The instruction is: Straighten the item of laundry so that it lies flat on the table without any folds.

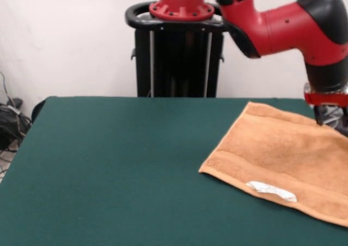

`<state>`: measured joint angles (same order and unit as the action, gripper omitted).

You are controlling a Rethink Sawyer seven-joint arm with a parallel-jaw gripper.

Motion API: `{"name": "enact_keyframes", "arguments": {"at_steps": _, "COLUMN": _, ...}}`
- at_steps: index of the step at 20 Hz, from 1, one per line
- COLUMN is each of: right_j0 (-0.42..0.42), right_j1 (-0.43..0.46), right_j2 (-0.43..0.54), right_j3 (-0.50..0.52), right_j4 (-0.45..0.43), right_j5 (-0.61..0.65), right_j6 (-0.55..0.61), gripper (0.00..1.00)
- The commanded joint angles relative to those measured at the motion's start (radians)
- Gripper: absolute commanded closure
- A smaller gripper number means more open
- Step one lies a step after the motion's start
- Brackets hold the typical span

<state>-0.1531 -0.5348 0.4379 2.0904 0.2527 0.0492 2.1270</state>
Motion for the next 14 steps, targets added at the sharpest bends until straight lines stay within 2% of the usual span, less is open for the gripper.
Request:
{"name": "enact_keyframes", "arguments": {"at_steps": 1, "right_j0": 0.121, "right_j1": -0.123, "right_j2": -0.208, "right_j3": -0.057, "right_j4": 0.127, "right_j5": 0.140, "right_j6": 0.234, "gripper": 0.00}}
{"name": "enact_keyframes", "arguments": {"at_steps": 6, "right_j0": 0.405, "right_j1": -0.069, "right_j2": -0.538, "right_j3": -0.162, "right_j4": 0.213, "right_j5": 0.091, "right_j6": 0.244, "gripper": 0.00}}
{"name": "enact_keyframes", "arguments": {"at_steps": 8, "right_j0": 0.485, "right_j1": -0.003, "right_j2": -0.641, "right_j3": -0.212, "right_j4": 0.232, "right_j5": 0.094, "right_j6": 0.224, "gripper": 0.00}}
{"name": "enact_keyframes", "arguments": {"at_steps": 10, "right_j0": 0.534, "right_j1": 0.070, "right_j2": -0.705, "right_j3": -0.249, "right_j4": 0.255, "right_j5": 0.070, "right_j6": 0.206, "gripper": 0.00}}
{"name": "enact_keyframes", "arguments": {"at_steps": 14, "right_j0": 0.575, "right_j1": 0.174, "right_j2": -0.744, "right_j3": -0.275, "right_j4": 0.302, "right_j5": -0.034, "right_j6": 0.208, "gripper": 0.00}}
